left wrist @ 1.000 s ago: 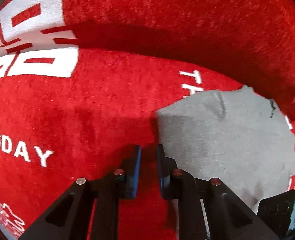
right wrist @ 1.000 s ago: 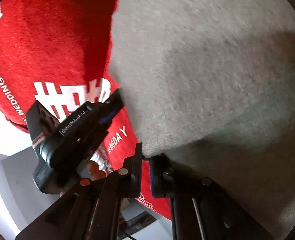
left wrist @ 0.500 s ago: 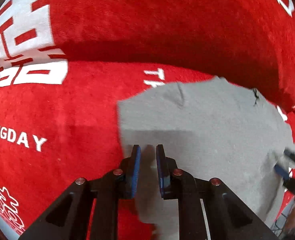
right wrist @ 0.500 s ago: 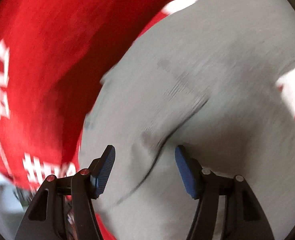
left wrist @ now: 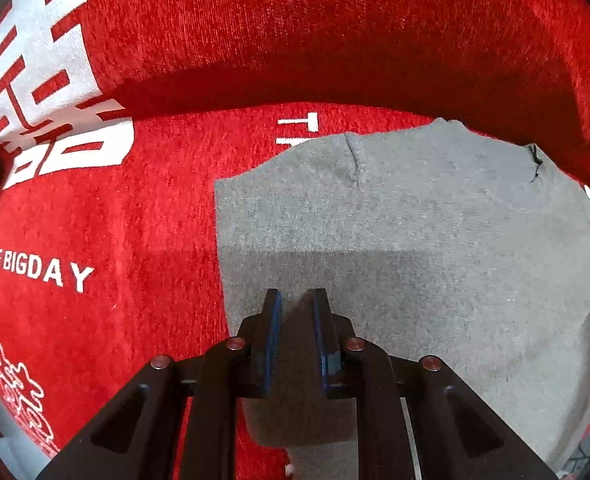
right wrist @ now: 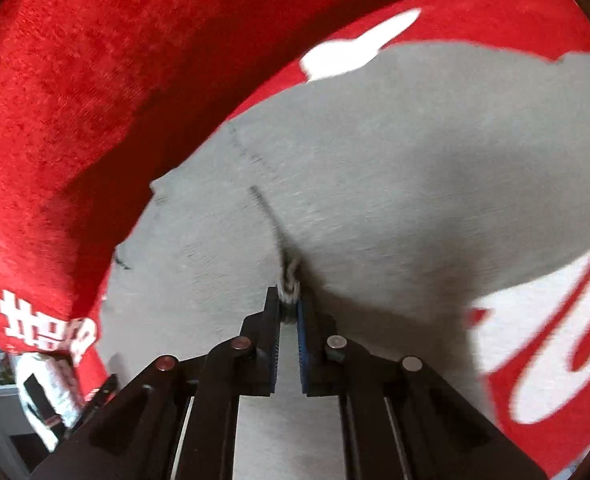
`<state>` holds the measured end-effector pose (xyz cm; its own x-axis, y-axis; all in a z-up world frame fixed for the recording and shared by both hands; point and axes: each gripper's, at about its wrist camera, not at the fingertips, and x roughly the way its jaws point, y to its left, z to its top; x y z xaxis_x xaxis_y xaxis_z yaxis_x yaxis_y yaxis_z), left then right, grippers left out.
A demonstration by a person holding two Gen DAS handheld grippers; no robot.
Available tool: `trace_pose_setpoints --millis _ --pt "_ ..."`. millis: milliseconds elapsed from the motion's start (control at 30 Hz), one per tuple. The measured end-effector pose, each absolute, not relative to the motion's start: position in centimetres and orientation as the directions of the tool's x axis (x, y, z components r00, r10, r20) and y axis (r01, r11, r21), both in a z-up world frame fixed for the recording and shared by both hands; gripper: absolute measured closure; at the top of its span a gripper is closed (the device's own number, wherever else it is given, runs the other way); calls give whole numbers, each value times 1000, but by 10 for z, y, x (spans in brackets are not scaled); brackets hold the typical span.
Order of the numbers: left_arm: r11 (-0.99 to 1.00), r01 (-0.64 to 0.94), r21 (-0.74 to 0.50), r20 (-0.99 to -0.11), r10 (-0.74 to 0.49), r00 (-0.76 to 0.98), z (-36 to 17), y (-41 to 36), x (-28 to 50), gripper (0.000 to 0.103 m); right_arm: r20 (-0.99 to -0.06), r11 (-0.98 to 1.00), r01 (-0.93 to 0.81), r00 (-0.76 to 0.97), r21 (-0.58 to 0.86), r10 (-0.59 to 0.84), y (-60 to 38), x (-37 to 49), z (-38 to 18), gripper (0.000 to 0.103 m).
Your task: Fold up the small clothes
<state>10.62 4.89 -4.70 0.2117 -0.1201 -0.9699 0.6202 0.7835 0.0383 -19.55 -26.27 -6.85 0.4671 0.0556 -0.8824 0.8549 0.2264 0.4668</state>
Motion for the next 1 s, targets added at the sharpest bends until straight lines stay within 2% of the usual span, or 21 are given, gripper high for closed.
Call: trace_pose_setpoints --millis 33,133,200,233,267,300,333,367,433,533,767,800,833,1000 --pt "784 619 50 -971 -108 215 -46 46 104 85 -895 235 865 444 443 49 -263 -199 -66 90" --pt "774 630 67 -971 -95 219 -36 44 91 85 -905 252 871 422 422 55 -264 -217 -61 89" --pt "762 645 60 -972 -102 211 -28 38 76 85 -884 242 851 460 466 84 -264 -229 -60 72" --pt "756 652 54 -972 -109 207 -24 33 68 85 -874 238 841 476 486 100 -262 -233 -60 50" --pt "752 658 44 -972 -121 203 -21 28 60 85 -863 235 831 493 504 109 -260 -239 -59 40" --pt "748 663 33 -972 -131 195 -18 24 52 85 -852 232 820 511 523 115 -259 -243 -57 39" --pt "743 669 23 -973 -137 185 -16 18 44 77 -844 232 812 522 536 124 -258 -246 -56 39" --pt "740 673 15 -975 -139 174 -16 10 37 44 -838 232 806 529 545 133 -257 -248 -56 38" --pt "738 675 9 -971 -153 181 -11 -1 24 8 -823 220 793 548 568 151 -257 -253 -57 33" --pt "708 706 19 -963 -178 204 -3 -21 2 7 -807 212 779 566 590 167 -261 -275 -54 23" --pt "708 705 35 -976 -128 176 -14 -52 -19 7 -775 227 741 602 632 191 -262 -277 -53 17" --pt "709 703 46 -977 -115 181 -15 -54 -20 7 -770 234 734 609 638 191 -262 -275 -51 14" --pt "709 703 54 -978 -104 180 -17 -56 -22 7 -762 240 723 620 648 189 -261 -273 -50 2" --pt "697 711 91 -980 -65 189 -25 -60 -24 7 -711 224 675 669 703 217 -257 -265 -50 0"
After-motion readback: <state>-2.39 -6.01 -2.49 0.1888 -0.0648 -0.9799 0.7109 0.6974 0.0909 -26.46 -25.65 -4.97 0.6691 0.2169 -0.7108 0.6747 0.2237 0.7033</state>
